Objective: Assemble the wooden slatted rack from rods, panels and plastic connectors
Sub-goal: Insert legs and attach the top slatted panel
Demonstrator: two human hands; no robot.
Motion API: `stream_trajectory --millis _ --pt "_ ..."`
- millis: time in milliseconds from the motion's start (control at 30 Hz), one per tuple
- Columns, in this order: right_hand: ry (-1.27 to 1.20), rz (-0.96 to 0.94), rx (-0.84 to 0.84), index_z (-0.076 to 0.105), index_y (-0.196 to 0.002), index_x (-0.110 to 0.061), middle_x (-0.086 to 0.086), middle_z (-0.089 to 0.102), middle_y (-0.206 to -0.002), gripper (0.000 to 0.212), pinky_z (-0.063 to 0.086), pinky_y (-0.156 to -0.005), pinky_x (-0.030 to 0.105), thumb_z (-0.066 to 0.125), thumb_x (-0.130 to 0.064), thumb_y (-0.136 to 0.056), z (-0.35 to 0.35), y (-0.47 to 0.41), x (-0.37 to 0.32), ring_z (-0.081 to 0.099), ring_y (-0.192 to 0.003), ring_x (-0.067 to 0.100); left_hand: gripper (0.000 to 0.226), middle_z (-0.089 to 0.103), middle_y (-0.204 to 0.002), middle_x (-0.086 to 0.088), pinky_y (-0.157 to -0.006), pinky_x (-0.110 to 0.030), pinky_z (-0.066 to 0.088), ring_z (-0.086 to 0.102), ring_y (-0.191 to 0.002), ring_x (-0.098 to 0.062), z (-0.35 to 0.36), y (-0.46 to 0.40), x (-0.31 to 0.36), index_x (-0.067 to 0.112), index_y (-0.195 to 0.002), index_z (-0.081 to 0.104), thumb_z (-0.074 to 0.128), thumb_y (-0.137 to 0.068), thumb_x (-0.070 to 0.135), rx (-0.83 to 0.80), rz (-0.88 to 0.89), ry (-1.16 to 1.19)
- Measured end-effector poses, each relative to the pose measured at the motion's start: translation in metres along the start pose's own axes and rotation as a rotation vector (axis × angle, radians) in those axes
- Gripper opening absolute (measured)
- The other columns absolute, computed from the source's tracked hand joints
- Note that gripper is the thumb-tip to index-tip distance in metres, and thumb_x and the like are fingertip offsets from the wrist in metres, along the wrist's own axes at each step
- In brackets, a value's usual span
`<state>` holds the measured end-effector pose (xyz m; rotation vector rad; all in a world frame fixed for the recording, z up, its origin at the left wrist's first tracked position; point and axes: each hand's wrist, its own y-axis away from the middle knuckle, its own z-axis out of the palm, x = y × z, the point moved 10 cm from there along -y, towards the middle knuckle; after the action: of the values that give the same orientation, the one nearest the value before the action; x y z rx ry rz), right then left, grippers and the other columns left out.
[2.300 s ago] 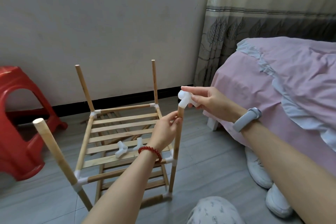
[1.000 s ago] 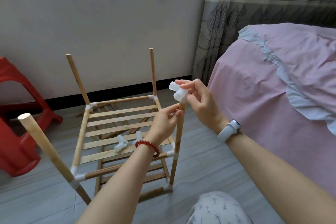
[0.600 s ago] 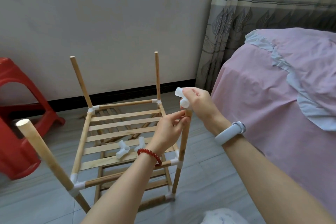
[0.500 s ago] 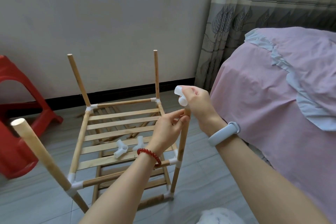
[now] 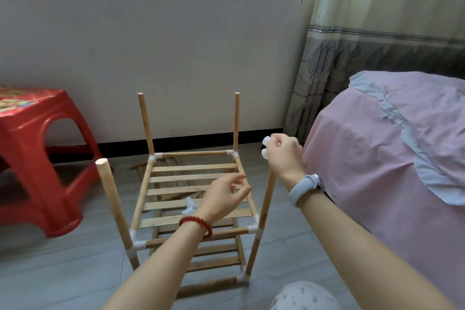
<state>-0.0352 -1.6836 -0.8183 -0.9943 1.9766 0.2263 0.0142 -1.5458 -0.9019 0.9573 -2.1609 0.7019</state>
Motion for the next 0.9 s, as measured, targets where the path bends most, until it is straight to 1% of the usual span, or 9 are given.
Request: stream_trajectory --millis 67,133,233,333,400,500,633,767,900 --pt "0.262 -0.227 0.165 0.061 -0.114 -0.017 0.003 0.051 -0.127 0.028 0.023 -0.107 0.042 0.041 -0.017 -0.095 -0.012 0.017 -0.038 0.039 -0.124 0.023 0.04 0.059 -0.12 0.001 -0.091 -0.027 0.049 0.055 -0.11 -0.01 -0.032 0.023 -0.007 0.019 -0.129 0.053 0.055 -0.092 0.034 0.035 0.019 -0.074" --pt "0.224 -0.566 0.251 0.064 -0.108 -0.01 0.007 0.06 -0.115 0.024 0.029 -0.104 0.044 0.046 -0.009 -0.093 -0.009 0.047 -0.082 0.05 -0.114 0.025 0.035 0.062 -0.115 0.002 -0.087 -0.021 0.049 0.057 -0.102 -0.005 -0.063 0.046 -0.012 0.018 -0.124 0.056 0.055 -0.092 0.033 0.046 0.04 -0.097" --pt "0.037 -0.836 -0.178 0.064 -0.106 -0.006 0.007 0.068 -0.09 0.021 0.052 -0.076 0.039 0.048 -0.007 -0.093 0.061 0.098 -0.12 0.064 -0.081 0.022 0.025 0.066 -0.101 0.007 -0.077 -0.012 0.049 0.059 -0.087 0.002 -0.123 0.097 -0.042 0.019 -0.112 0.064 0.056 -0.092 0.031 0.117 -0.065 -0.073" --pt "0.17 -0.751 -0.826 0.064 -0.109 -0.018 -0.012 0.063 -0.082 0.022 0.05 -0.063 0.013 0.047 -0.02 -0.096 0.179 0.166 -0.114 0.06 -0.072 -0.004 0.019 0.067 -0.091 0.011 -0.069 -0.005 0.045 0.059 -0.078 0.005 -0.182 0.166 -0.094 0.019 -0.105 0.068 0.056 -0.092 0.026 0.266 -0.255 -0.107" --pt "0.319 -0.73 -1.045 0.064 -0.11 -0.018 -0.013 0.062 -0.083 0.024 0.042 -0.059 0.006 0.044 -0.023 -0.097 0.24 0.203 -0.098 0.054 -0.066 -0.011 0.018 0.065 -0.089 0.011 -0.064 -0.001 0.039 0.058 -0.075 0.003 -0.211 0.217 -0.135 0.018 -0.102 0.069 0.056 -0.092 0.023 0.367 -0.403 -0.132" --pt "0.443 -0.606 -1.324 0.06 -0.115 -0.014 -0.012 0.062 -0.078 0.027 0.046 -0.065 0.01 0.041 -0.024 -0.098 0.327 0.259 -0.064 0.059 -0.068 0.0 0.02 0.067 -0.099 0.005 -0.075 -0.017 0.042 0.06 -0.089 -0.011 -0.226 0.318 -0.218 0.017 -0.104 0.068 0.053 -0.093 0.023 0.435 -0.692 -0.129" --pt "0.472 -0.434 -1.485 0.058 -0.116 -0.011 -0.007 0.063 -0.082 0.027 0.05 -0.068 0.023 0.042 -0.023 -0.098 0.408 0.31 -0.022 0.061 -0.069 0.007 0.034 0.056 -0.128 -0.008 -0.092 -0.029 0.041 0.052 -0.114 -0.023 -0.193 0.471 -0.321 0.012 -0.126 0.054 0.049 -0.094 0.021 0.54 -1.148 -0.115" --pt "0.54 -0.429 -1.601 0.058 -0.117 -0.009 0.002 0.064 -0.092 0.027 0.045 -0.058 0.018 0.041 -0.019 -0.098 0.464 0.374 0.017 0.061 -0.073 0.014 0.056 0.017 -0.151 -0.011 -0.106 -0.054 0.023 0.015 -0.137 -0.034 -0.122 0.629 -0.368 0.028 -0.143 0.027 0.049 -0.092 0.03 0.435 -1.698 -0.227" --pt "0.635 -0.565 -1.722 0.057 -0.117 -0.013 0.001 0.063 -0.096 0.027 0.048 -0.063 0.016 0.039 -0.018 -0.098 0.488 0.427 0.043 0.062 -0.078 0.015 0.07 -0.015 -0.155 -0.01 -0.11 -0.055 0.018 -0.01 -0.141 -0.04 -0.053 0.714 -0.387 0.035 -0.148 0.008 0.05 -0.092 0.034 0.301 -1.889 -0.115"
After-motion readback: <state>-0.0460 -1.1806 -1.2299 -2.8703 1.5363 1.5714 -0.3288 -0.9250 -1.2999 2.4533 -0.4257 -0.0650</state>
